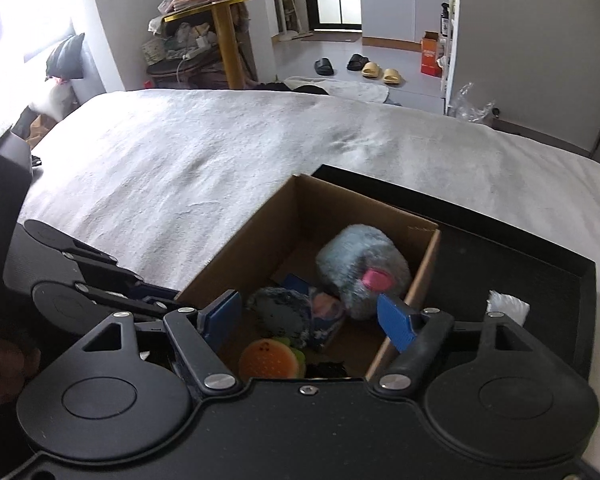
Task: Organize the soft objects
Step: 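Carry the hamburger plush over the box and open the right gripper, then lower the right gripper onto the white cloth pouch and close it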
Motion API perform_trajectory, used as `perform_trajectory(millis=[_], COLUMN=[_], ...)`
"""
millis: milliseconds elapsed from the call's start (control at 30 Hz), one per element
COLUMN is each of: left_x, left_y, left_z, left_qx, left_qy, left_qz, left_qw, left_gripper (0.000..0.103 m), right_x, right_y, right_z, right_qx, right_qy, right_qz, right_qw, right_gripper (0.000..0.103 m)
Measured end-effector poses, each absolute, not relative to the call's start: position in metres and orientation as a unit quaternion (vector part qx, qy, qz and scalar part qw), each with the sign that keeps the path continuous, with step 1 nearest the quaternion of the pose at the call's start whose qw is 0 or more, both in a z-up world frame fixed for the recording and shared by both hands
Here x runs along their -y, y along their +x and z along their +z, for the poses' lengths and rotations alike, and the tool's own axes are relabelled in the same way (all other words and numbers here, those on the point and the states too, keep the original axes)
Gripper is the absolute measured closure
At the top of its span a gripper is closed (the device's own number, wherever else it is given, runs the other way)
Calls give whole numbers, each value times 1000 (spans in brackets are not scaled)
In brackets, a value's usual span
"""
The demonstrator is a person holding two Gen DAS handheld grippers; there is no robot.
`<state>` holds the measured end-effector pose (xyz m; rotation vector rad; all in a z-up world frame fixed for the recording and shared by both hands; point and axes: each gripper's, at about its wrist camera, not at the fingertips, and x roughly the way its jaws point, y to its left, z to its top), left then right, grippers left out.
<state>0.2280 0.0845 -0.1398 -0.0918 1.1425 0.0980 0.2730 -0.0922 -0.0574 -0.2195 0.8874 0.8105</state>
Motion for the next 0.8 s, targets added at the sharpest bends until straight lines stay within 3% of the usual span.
perform_trajectory(millis=[333,433,500,800], left_x=[-78,-78,-77,-67], left_y=[230,230,231,242], left_z=[-137,-135,-134,-131], left_qx=[-545,-544,-545,-548], left_qy=[-22,-22,-21,2], left_qz=[60,65,69,93], left_qw=[836,836,835,831], left_gripper=[86,63,54,39], right_x=[123,134,142,166], right_y=[278,281,284,296], right_z=[-64,-68,-72,-87], right_qx=[-423,-424,-426,-431], right_qy=[-87,-80,-74,-53], right_qz=[347,335,325,292], right_qw=[832,837,841,852], right_gripper=[28,28,28,28])
